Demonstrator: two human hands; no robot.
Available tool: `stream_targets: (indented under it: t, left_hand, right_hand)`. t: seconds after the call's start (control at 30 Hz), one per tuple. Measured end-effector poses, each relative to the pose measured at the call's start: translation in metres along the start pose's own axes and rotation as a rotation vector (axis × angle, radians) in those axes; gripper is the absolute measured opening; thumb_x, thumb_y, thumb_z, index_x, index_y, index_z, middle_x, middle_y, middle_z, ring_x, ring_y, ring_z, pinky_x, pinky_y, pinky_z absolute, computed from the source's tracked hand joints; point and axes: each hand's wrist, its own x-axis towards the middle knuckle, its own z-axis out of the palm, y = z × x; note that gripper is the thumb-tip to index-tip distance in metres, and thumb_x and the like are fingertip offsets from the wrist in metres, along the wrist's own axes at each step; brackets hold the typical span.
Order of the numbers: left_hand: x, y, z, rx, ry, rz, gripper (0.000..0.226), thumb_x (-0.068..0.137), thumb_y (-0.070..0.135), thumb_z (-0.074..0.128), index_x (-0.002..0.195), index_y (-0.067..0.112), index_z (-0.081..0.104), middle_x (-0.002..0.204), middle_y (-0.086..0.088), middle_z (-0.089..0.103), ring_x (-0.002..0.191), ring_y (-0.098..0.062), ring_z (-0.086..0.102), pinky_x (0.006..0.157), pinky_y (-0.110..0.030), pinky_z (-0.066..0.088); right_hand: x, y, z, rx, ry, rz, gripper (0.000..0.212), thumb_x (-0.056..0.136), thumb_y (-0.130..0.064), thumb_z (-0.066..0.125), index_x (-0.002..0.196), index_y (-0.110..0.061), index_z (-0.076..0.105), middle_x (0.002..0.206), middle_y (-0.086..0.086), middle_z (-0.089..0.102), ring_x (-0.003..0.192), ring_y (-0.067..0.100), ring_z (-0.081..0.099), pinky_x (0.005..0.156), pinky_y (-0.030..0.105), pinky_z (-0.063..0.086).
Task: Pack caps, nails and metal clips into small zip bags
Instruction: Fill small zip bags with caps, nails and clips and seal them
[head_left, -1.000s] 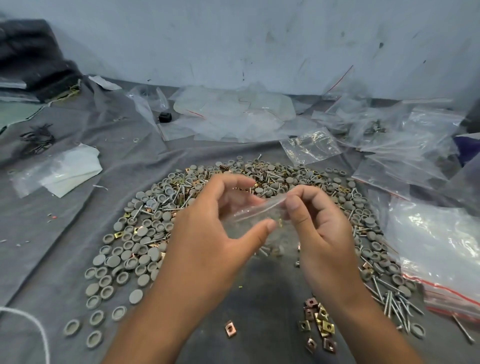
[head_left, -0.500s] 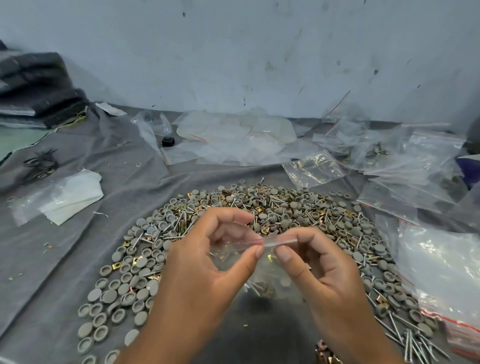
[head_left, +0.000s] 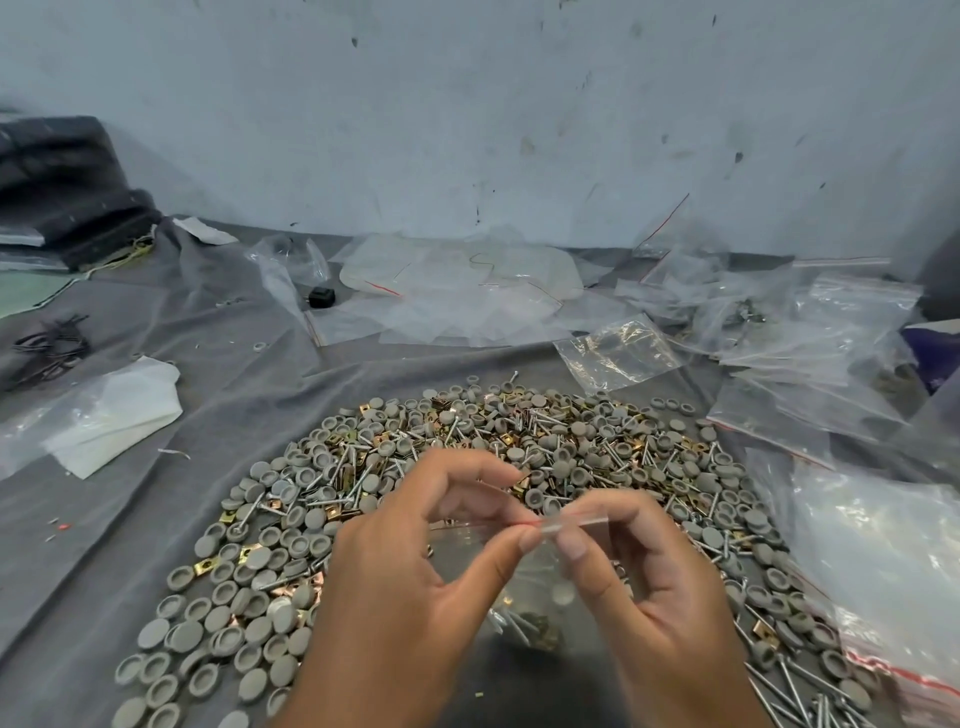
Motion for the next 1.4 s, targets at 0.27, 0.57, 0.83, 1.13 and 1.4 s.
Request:
stream_targets:
  t: [0.27,0.57,0.83,1.13,1.4]
  left_hand:
    - [0.001,-0.003,-0.002,0.13,0.018,-0.031,0.027,0.081,0.058,0.071,0.099,0.046,0.056,0.082,0.042,0.066,0.066,0.015,0.062,0.056,-0.011,0.048]
    - [0.001,-0.006,-0.001,-0.069,-0.005,-0.139,0.031,0.073,0.067,0.068,0.098,0.049,0.061,0.075,0.03,0.071,0.066,0.006,0.069,0.057,-0.016,0.049]
    - [0.002,-0.001,0.004,-0.164,-0.021,-0.144,0.031,0.078,0.048,0.079,0.102,0.04,0.062,0.084,0.023,0.075,0.083,0.001,0.073,0.075,-0.01,0.05]
    - [0.0,-0.001,-0.001,-0.193,-0.039,-0.192,0.039,0.08,0.024,0.084,0.107,0.038,0.06,0.093,0.015,0.075,0.09,-0.006,0.072,0.068,-0.008,0.048]
    - [0.002,-0.011,-0.004,-0.307,0.013,-0.273,0.036,0.077,0.028,0.08,0.107,0.037,0.063,0.094,0.006,0.075,0.09,-0.014,0.072,0.078,-0.034,0.056]
  right_hand:
    - [0.005,0.003,-0.005,-0.15,-0.009,-0.105,0.013,0.09,-0.046,0.063,0.097,-0.037,0.068,0.082,-0.009,0.067,0.071,0.016,0.064,0.06,0.034,0.051]
    - [0.003,-0.002,-0.006,-0.068,-0.051,-0.042,0.016,0.09,-0.052,0.063,0.099,-0.04,0.069,0.086,-0.004,0.07,0.073,0.022,0.066,0.062,0.048,0.054]
    - [0.004,-0.007,-0.008,-0.067,-0.066,0.015,0.018,0.092,-0.053,0.061,0.098,-0.038,0.068,0.089,-0.004,0.07,0.077,0.024,0.066,0.067,0.051,0.053]
    - [0.002,-0.01,-0.007,-0.012,-0.071,0.032,0.013,0.095,-0.046,0.057,0.098,-0.035,0.064,0.087,-0.01,0.067,0.078,0.012,0.064,0.067,0.018,0.046]
    - [0.005,-0.009,-0.008,0.175,-0.005,0.081,0.019,0.093,-0.045,0.058,0.097,-0.027,0.065,0.087,0.001,0.067,0.081,0.013,0.064,0.074,0.02,0.051]
